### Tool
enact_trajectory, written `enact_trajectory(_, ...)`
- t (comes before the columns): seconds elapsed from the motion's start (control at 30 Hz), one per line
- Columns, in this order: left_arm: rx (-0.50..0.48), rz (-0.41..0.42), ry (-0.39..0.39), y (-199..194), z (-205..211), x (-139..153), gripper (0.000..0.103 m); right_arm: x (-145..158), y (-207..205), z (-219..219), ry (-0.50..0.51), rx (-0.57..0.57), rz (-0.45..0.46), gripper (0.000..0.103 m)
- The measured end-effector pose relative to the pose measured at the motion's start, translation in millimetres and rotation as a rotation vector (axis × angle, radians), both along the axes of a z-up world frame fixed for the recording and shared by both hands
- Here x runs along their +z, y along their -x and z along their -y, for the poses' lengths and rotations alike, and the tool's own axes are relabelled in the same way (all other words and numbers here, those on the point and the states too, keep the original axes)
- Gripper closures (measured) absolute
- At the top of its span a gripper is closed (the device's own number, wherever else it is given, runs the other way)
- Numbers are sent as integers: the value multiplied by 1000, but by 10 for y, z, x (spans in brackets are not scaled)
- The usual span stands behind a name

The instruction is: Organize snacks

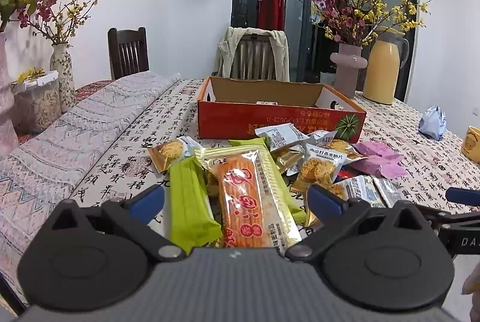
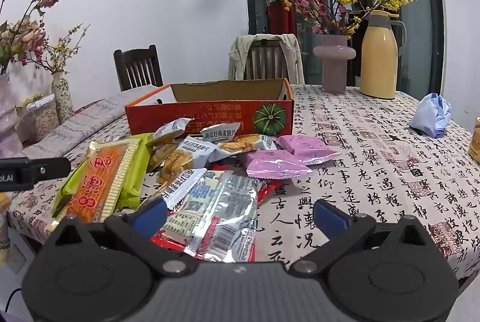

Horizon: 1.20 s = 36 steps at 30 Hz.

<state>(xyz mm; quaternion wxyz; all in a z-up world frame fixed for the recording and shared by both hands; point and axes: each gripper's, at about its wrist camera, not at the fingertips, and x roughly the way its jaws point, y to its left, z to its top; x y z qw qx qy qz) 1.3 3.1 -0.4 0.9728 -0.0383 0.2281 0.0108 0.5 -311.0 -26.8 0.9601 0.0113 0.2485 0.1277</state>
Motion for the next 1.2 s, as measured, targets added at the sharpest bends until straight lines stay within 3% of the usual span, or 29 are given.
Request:
enact_trajectory(0.33,-6,-12,-36,6,79,-10,0,8,38,-21,-3,1,-1,0)
enact_trajectory(1.2,4,-14,-17,37,14,-38,0,-22,-14,-28,-2,1,-5,0)
